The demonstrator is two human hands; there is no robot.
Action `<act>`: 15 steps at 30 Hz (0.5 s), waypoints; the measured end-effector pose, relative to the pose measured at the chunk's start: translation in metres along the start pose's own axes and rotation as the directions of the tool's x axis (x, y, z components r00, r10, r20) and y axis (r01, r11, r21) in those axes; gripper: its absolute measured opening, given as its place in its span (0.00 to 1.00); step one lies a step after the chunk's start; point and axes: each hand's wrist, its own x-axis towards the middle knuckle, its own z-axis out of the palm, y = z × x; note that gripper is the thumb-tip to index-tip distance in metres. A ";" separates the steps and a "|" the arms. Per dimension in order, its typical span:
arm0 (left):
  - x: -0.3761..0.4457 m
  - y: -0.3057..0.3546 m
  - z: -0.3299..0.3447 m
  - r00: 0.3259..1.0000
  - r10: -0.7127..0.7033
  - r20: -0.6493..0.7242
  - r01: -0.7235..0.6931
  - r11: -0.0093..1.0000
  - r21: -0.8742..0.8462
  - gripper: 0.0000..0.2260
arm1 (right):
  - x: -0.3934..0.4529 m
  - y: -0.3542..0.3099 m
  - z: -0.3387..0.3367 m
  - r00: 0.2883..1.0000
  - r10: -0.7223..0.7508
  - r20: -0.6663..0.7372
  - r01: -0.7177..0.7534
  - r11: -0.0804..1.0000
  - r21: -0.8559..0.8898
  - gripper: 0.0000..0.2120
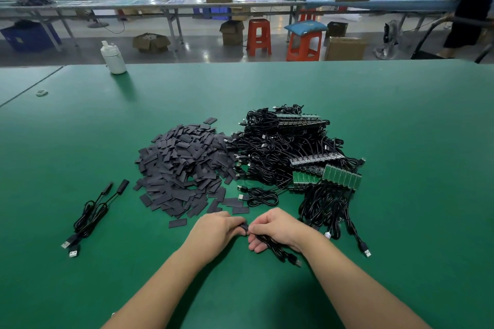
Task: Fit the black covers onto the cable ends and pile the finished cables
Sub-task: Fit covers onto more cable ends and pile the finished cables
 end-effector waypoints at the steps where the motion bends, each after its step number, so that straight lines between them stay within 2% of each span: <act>1: 0.001 0.002 0.001 1.000 -0.010 0.002 0.010 1.000 0.009 0.15 | 0.000 0.000 0.001 1.000 0.001 -0.006 -0.001 1.000 0.004 0.08; 7: 0.002 0.009 0.009 0.995 -0.102 -0.004 0.102 0.995 0.010 0.15 | 0.000 0.001 0.004 0.999 0.002 -0.035 -0.001 0.999 0.034 0.07; 11: 0.001 0.018 0.019 0.977 -0.202 -0.063 0.200 0.979 -0.037 0.19 | 0.000 0.000 0.005 0.997 0.004 -0.077 0.001 0.998 0.058 0.08; 15: 0.000 0.025 0.027 0.967 -0.251 -0.051 0.248 0.967 -0.054 0.22 | -0.001 0.000 0.006 0.994 -0.005 -0.105 0.013 0.997 0.080 0.08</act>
